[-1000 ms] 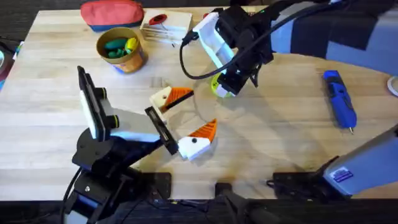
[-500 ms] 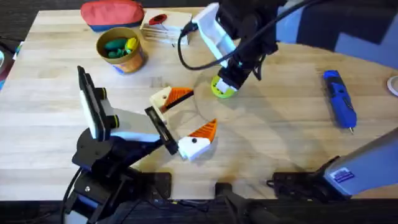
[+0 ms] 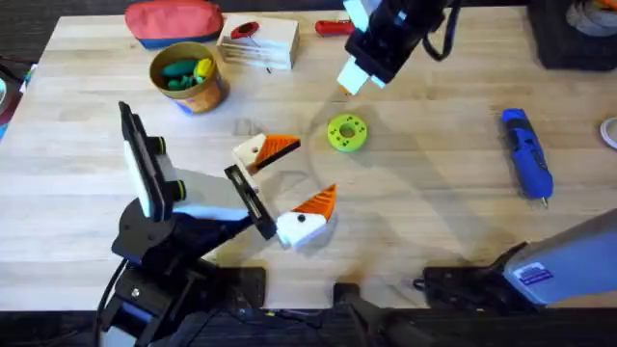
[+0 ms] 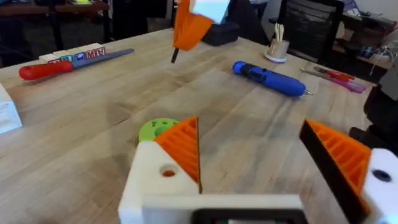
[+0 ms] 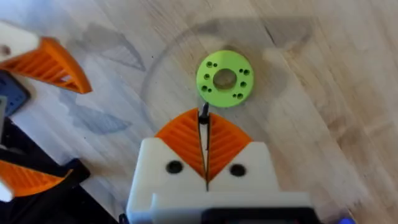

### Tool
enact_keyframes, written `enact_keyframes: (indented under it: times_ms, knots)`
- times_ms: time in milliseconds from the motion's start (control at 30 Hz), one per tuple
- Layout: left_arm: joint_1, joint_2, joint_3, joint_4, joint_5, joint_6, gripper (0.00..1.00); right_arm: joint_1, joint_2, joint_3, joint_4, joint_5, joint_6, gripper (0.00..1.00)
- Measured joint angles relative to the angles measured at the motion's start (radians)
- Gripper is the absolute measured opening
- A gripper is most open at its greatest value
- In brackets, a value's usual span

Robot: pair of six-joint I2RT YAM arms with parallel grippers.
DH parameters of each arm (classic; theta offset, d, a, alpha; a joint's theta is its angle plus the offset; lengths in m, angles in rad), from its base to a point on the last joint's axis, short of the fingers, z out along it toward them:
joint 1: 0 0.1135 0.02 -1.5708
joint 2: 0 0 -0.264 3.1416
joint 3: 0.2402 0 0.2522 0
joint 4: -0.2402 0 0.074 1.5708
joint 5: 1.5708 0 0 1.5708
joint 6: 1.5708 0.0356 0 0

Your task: Pick up the gripper from the table and insert it into the empty holder that is missing its gripper. Then pick up a screw, insert it into the mounting hole, and use the screwdriver to tighten it. Finally, clean up the table by picking up the vegetable and placing it into the bucket.

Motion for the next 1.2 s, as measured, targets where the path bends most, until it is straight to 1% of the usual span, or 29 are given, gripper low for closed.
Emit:
enact_keyframes:
  times_ms: [100, 200, 400, 600, 900, 1200]
  knots:
    - [0.000, 0.000, 0.000, 0.000, 0.000, 0.028, 0.986, 0.039, 0.000, 0.072, -0.048, 0.000, -0.001, 0.004]
    - [0.000, 0.000, 0.000, 0.000, 0.000, 0.055, 0.987, 0.092, -0.001, 0.113, -0.068, -0.018, -0.009, 0.004]
    - [0.000, 0.000, 0.000, 0.000, 0.000, 0.084, 0.987, 0.191, -0.002, 0.123, -0.066, -0.091, -0.018, 0.004]
    - [0.000, 0.000, 0.000, 0.000, 0.000, 0.093, 0.987, 0.264, -0.002, 0.123, -0.033, -0.118, -0.020, 0.004]
    - [0.000, 0.000, 0.000, 0.000, 0.000, 0.097, 0.987, 0.331, 0.010, 0.123, 0.007, -0.137, -0.004, 0.004]
    - [0.000, 0.000, 0.000, 0.000, 0.000, 0.097, 0.987, 0.348, 0.062, 0.123, 0.013, -0.144, 0.011, 0.004]
